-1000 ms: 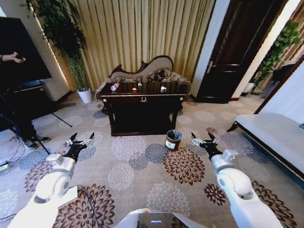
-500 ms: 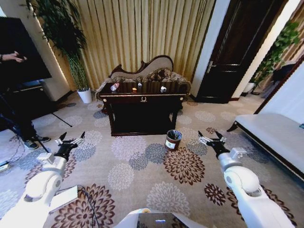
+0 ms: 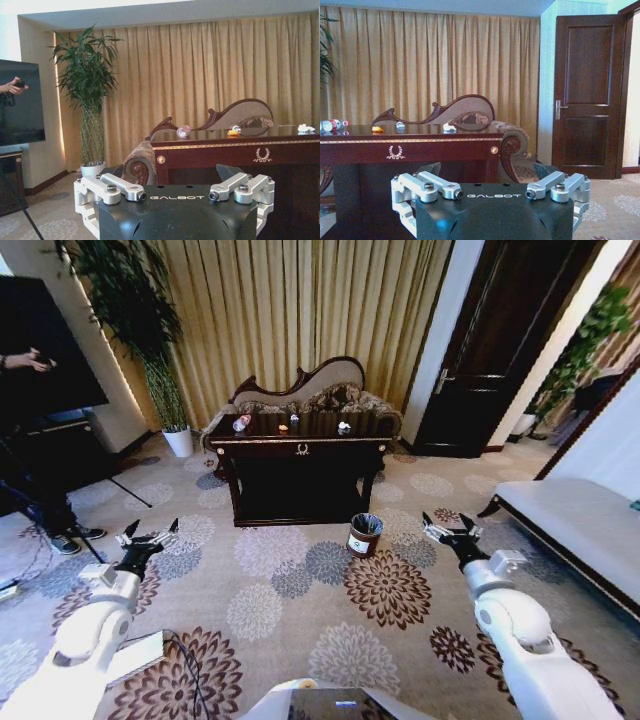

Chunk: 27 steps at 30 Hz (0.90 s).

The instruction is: Move to the front of the table and place the trash on the table into the trash bin.

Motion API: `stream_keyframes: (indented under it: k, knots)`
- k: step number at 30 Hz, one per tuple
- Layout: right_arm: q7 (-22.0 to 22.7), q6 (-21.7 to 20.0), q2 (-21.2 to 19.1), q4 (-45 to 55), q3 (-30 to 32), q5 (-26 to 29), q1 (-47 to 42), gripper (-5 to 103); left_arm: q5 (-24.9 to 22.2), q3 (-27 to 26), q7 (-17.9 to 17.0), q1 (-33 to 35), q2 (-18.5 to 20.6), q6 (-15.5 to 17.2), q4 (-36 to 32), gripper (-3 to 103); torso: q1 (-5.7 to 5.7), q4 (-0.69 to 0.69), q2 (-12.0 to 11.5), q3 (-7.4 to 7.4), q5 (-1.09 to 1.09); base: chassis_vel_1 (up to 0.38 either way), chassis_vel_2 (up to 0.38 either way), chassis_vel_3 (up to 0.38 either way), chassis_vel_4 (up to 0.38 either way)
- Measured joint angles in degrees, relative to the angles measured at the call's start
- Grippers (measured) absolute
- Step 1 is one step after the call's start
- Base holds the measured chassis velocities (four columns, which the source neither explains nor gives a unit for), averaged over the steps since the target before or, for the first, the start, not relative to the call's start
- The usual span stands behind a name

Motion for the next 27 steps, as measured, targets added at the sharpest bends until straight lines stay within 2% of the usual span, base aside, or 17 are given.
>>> stream_keyframes:
  k: [15,27]
  knots:
    - [0.00,-0.22,0.86,0.38,-1.33,-1.09,-0.27,100,-0.03,-0.18,0.07,0.16,0.04,-0.42,-0.50,100,-0.01,0.00,0.01,-0.01,0.00,-0.024,0.019,0.020,-0.020]
    - [0.00,-0.22,0.80,0.48,-1.66,-1.48,-0.26,100,-0.12,-0.25,0.28,0.13,0.02,-0.43,-0.54,100,0.02,0.01,-0.01,0.01,0.02,-0.193,0.201,0.197,-0.194]
